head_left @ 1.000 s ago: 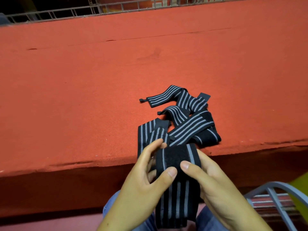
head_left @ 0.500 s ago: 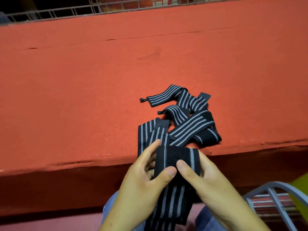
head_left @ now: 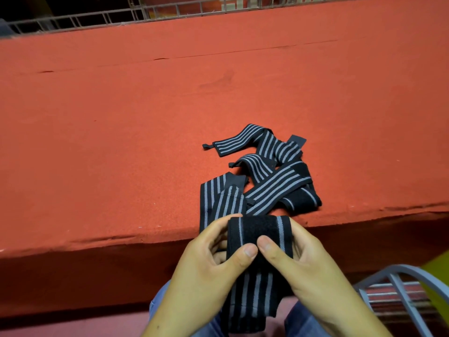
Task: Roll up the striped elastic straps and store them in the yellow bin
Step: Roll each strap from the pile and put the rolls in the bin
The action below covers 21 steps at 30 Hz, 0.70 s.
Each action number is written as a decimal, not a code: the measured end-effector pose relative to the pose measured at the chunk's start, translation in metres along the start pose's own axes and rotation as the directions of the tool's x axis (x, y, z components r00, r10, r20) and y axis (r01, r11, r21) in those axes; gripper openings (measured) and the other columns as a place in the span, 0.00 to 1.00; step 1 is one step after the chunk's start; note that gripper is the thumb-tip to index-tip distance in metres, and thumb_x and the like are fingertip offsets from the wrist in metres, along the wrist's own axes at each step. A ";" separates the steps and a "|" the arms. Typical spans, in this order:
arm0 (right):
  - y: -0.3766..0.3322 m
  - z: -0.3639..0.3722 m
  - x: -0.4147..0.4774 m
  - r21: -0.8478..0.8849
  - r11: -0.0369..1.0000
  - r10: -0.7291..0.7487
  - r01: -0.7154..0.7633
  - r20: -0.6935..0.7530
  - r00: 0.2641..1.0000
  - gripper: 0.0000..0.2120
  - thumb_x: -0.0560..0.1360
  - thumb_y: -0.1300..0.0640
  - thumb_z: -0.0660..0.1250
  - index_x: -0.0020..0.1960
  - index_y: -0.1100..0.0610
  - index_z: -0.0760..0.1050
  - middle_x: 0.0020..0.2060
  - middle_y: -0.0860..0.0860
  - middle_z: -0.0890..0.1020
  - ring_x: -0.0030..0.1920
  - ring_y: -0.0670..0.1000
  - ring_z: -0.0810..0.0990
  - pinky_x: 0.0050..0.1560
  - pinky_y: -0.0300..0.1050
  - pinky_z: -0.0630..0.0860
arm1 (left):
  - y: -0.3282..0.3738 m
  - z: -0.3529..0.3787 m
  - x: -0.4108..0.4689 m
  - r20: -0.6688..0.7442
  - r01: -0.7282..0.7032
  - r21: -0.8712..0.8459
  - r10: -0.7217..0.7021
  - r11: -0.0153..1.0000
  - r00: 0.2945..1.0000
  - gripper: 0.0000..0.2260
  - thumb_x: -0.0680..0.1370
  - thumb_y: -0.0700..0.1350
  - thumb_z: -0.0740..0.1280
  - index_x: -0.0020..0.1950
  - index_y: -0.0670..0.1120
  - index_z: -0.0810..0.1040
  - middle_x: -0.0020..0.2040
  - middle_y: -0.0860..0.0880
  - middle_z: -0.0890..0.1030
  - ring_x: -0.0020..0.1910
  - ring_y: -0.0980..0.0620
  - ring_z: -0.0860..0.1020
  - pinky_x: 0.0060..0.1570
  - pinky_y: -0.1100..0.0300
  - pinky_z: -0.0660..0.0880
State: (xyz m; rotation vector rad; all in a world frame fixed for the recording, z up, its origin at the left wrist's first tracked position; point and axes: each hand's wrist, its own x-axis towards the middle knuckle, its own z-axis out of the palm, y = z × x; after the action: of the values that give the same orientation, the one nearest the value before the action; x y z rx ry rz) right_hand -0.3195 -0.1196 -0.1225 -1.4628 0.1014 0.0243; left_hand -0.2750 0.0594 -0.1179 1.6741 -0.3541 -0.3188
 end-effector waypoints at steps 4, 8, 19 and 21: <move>0.003 -0.002 0.000 0.056 0.995 0.080 -0.081 0.017 0.997 0.17 0.75 0.50 0.75 0.63 0.50 0.82 0.58 0.50 0.88 0.62 0.50 0.86 0.61 0.42 0.81 | 0.000 0.001 -0.002 -0.023 -0.009 -0.032 0.009 0.999 1.000 0.17 0.77 0.44 0.75 0.65 0.50 0.80 0.59 0.51 0.86 0.60 0.52 0.83 0.58 0.64 0.78; 0.003 -0.002 -0.001 0.064 0.991 0.114 -0.116 0.042 0.993 0.18 0.75 0.47 0.76 0.64 0.49 0.83 0.59 0.50 0.88 0.62 0.49 0.86 0.60 0.41 0.81 | 0.003 0.002 -0.001 -0.042 -0.011 -0.053 0.009 0.999 0.999 0.17 0.76 0.42 0.75 0.65 0.48 0.80 0.58 0.51 0.86 0.59 0.53 0.84 0.56 0.65 0.78; 0.004 0.000 0.000 0.051 0.993 0.101 -0.104 0.053 0.993 0.17 0.73 0.41 0.72 0.61 0.40 0.84 0.60 0.48 0.88 0.63 0.48 0.85 0.66 0.51 0.76 | 0.004 0.003 -0.001 -0.076 -0.035 -0.099 0.028 0.994 0.997 0.20 0.74 0.46 0.77 0.65 0.51 0.80 0.60 0.51 0.85 0.61 0.52 0.83 0.59 0.63 0.78; 0.005 0.000 0.000 0.054 0.993 0.101 -0.103 0.051 0.994 0.18 0.72 0.40 0.73 0.61 0.40 0.84 0.60 0.48 0.88 0.64 0.48 0.85 0.66 0.50 0.76 | 0.005 0.003 -0.001 -0.084 -0.041 -0.117 0.031 0.992 0.996 0.19 0.75 0.45 0.77 0.65 0.50 0.80 0.60 0.51 0.85 0.60 0.52 0.84 0.58 0.64 0.78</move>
State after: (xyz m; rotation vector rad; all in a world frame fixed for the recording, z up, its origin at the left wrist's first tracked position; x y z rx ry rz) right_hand -0.3201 -0.1188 -0.1275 -1.3987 0.1367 0.1388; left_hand -0.2777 0.0563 -0.1138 1.5569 -0.2984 -0.2392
